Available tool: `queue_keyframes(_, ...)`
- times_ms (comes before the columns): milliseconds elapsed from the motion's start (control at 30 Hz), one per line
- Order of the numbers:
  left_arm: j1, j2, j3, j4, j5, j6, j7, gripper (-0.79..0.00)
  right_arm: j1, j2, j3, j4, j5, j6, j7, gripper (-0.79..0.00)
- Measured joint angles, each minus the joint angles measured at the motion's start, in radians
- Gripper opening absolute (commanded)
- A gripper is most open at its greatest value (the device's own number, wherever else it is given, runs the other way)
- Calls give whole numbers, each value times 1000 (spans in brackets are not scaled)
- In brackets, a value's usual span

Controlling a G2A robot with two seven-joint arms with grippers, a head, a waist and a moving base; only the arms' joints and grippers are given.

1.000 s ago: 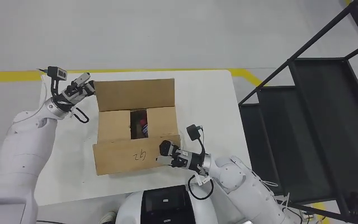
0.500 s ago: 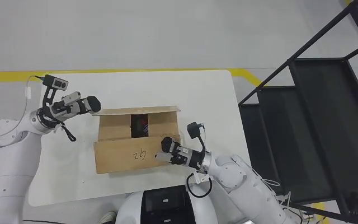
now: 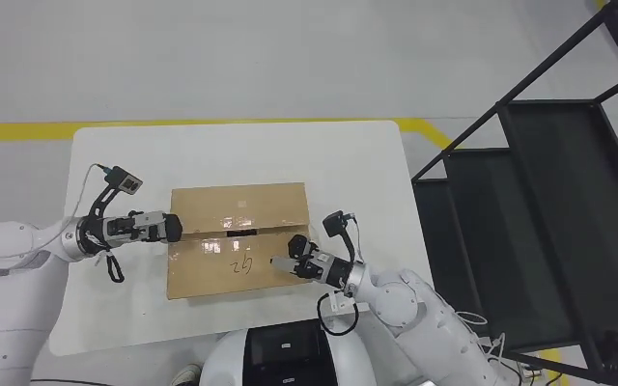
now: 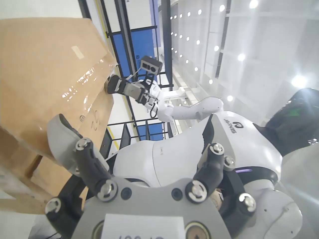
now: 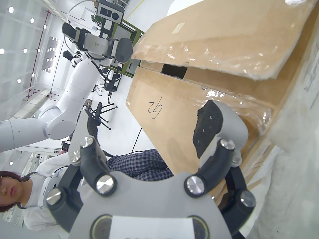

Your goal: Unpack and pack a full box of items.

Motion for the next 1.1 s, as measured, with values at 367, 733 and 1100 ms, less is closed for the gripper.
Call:
queue_keyframes(367,12,24,33,15,56,-39,39,0,-94,18,84,-107,-38,-13,-70,0)
queue_keyframes(733,12,44,62,13,87,-76,77,0,-278,42,211,-165,-30,-48,-119,0)
queue_keyframes(1100,12,44,62,13,87,-76,77,0,-254,45,118,-67,40,-38,55,0)
